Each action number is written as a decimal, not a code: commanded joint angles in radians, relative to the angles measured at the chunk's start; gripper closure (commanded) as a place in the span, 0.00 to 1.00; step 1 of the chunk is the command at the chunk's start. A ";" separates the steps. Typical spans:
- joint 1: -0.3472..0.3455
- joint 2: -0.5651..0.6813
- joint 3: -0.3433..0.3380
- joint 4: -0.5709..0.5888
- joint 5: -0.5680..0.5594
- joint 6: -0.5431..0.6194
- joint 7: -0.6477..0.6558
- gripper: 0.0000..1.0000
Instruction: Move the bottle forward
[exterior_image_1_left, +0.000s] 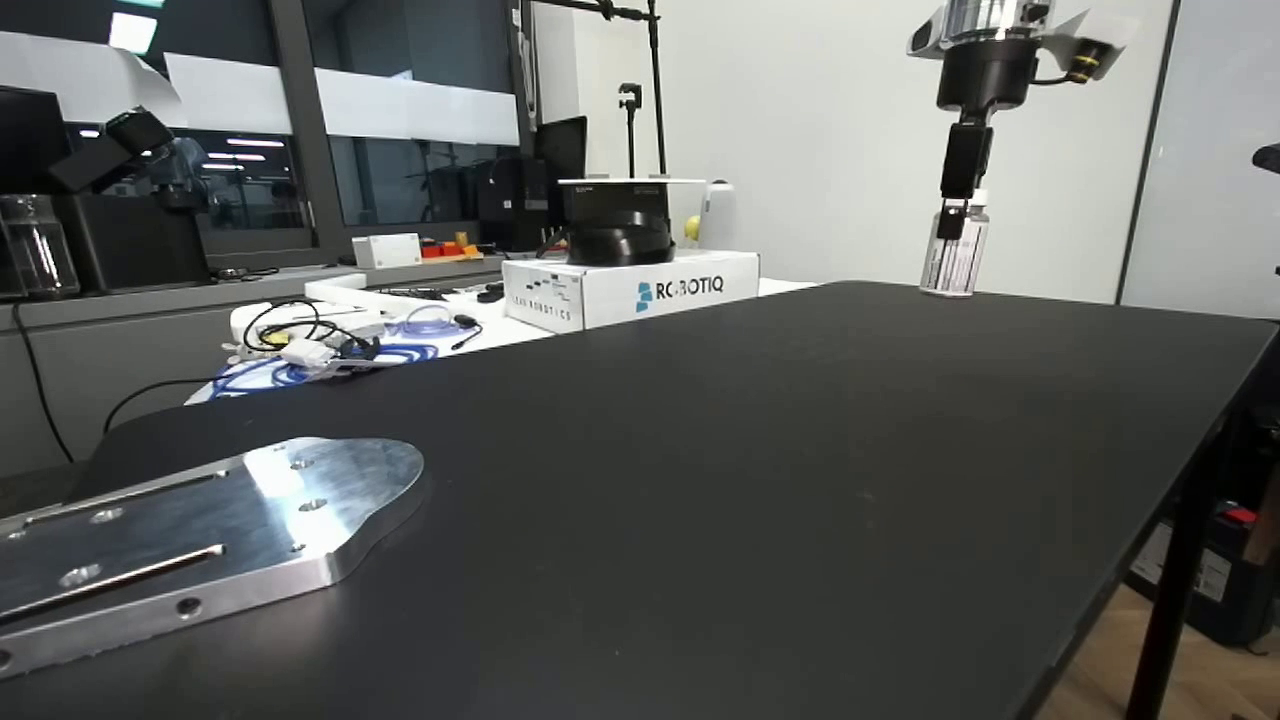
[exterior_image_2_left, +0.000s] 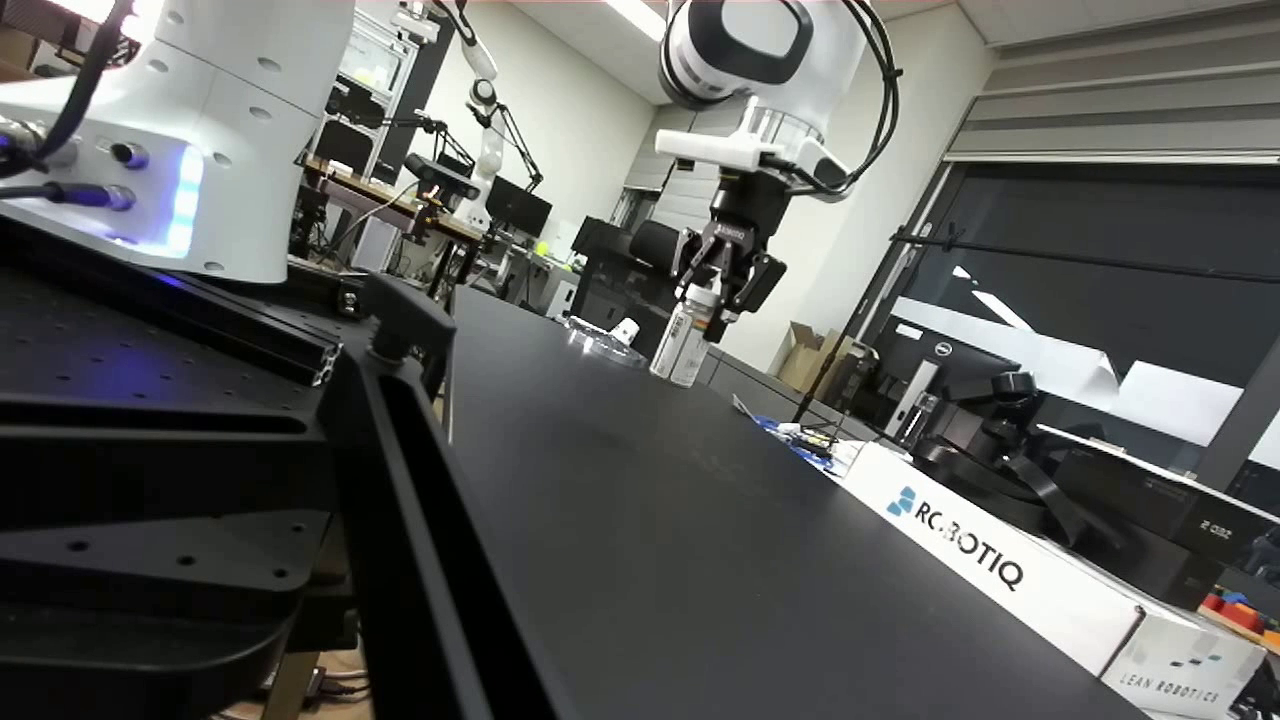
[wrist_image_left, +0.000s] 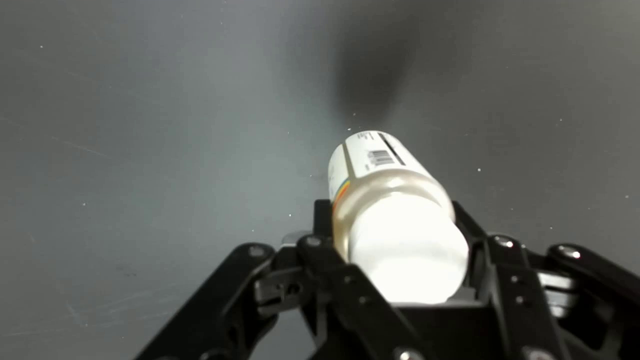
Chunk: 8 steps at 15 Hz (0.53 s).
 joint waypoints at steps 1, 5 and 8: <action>0.018 0.005 -0.020 -0.003 -0.005 0.001 0.004 0.44; 0.012 0.035 -0.022 -0.004 -0.004 0.015 0.002 0.44; 0.012 0.036 -0.022 -0.004 -0.004 0.017 0.002 0.44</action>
